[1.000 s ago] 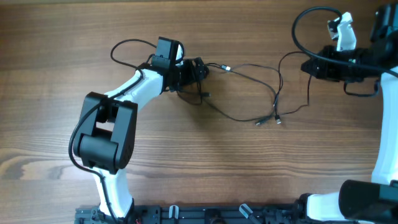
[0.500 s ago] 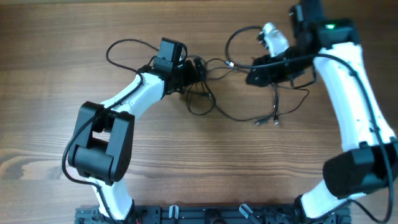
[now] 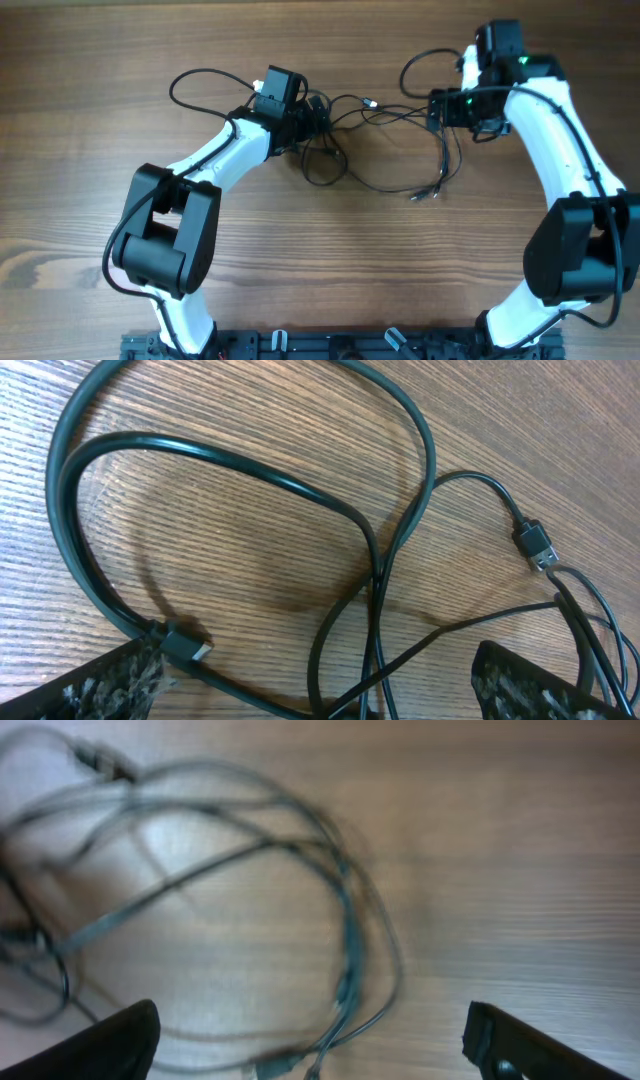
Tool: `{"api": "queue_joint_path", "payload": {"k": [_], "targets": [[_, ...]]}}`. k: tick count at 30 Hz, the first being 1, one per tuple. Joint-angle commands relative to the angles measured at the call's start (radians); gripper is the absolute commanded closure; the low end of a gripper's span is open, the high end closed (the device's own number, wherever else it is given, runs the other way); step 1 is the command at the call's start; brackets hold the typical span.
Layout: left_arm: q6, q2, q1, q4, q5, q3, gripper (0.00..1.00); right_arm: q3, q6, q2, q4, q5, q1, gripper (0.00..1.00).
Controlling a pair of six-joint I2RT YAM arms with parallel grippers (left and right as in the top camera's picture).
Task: Untangle cables
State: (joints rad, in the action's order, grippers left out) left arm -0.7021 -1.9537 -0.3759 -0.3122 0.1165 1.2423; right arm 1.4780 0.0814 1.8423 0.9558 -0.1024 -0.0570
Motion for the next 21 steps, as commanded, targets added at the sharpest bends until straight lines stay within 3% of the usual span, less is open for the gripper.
{"api": "queue_joint_path", "payload": {"k": [1,5,8,11,13,15,16,18,19,21], "targets": [[-0.013,0.018,0.0,0.001,-0.006,-0.005,0.0,-0.162,-0.109,0.017,-0.19,-0.087,-0.005,0.0],[-0.013,0.018,-0.007,0.002,-0.005,-0.005,0.0,-0.298,-0.111,0.017,-0.464,-0.239,-0.005,0.0],[-0.013,0.016,-0.023,0.002,-0.006,-0.005,0.0,-0.302,-0.113,0.017,-0.583,-0.13,-0.005,0.0],[-0.013,0.004,-0.043,0.01,-0.006,-0.005,0.0,-0.302,-0.248,0.017,-0.697,-0.132,-0.005,0.0],[-0.013,-0.013,-0.045,0.023,-0.006,-0.005,0.0,-0.302,-0.361,0.017,-0.707,-0.241,-0.005,0.01],[-0.013,-0.022,-0.046,0.026,-0.006,-0.006,0.0,-0.302,-0.396,0.018,-0.702,-0.225,-0.005,0.01],[-0.013,-0.022,-0.047,0.026,-0.006,-0.006,0.0,-0.302,-0.322,0.018,-0.697,-0.141,-0.005,0.0],[-0.013,-0.022,-0.048,0.026,-0.006,-0.006,0.0,-0.301,-0.01,0.011,-0.632,-0.047,-0.005,0.0],[-0.012,-0.022,-0.048,0.026,-0.006,-0.006,0.0,-0.301,0.152,-0.016,-0.514,-0.043,-0.005,0.0],[-0.013,-0.023,-0.048,0.027,-0.006,-0.006,0.01,-0.301,0.326,-0.071,-0.371,0.019,-0.005,0.0]]}}
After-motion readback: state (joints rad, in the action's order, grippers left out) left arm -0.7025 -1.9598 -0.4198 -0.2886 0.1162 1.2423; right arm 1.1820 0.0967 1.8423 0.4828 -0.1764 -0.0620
